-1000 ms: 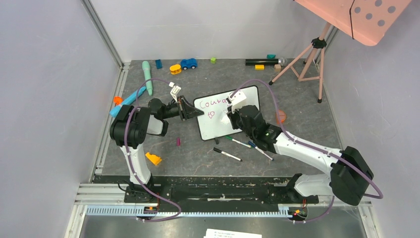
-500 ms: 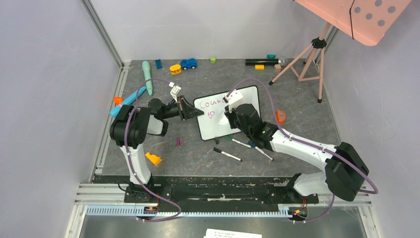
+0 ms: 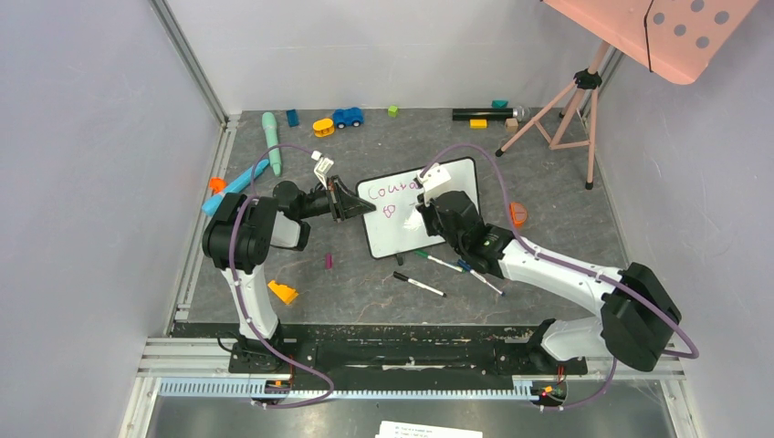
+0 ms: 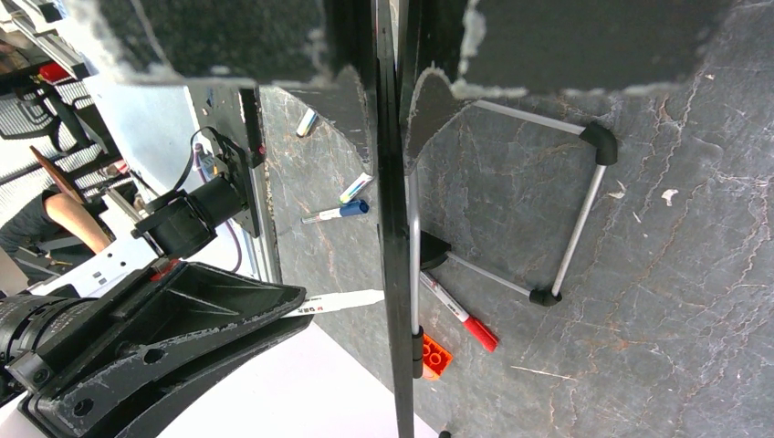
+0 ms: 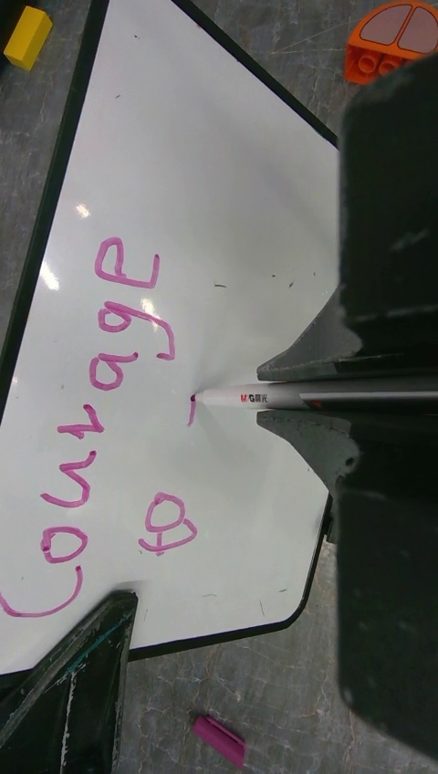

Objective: Write a sentence on the whiteboard

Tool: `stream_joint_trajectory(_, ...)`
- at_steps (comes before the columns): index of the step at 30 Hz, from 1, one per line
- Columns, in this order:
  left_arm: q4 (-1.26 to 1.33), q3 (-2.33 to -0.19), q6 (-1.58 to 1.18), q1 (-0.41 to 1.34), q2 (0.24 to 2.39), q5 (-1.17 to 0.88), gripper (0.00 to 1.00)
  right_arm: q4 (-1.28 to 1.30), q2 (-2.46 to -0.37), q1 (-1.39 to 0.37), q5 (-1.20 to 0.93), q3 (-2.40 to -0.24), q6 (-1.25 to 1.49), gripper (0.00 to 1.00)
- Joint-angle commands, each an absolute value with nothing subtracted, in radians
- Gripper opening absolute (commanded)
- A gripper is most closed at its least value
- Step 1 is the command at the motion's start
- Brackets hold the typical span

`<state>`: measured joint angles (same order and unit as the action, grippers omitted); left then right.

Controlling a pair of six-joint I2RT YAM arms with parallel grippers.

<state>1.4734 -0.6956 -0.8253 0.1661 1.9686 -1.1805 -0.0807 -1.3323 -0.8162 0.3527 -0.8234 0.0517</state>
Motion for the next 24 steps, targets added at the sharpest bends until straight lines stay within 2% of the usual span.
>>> stream_joint_trajectory(1, 1.557, -0.713, -0.79, 0.178, 1.965, -1.241, 0.02, -0.09, -1.284, -0.815, 0.342, -0.856, 0.05, 0.0)
stream_joint_trajectory(24, 1.557, -0.715, -0.792, 0.178, 1.965, -1.241, 0.02, -0.099, -1.335, -0.812, 0.342, -0.905, 0.034, 0.0)
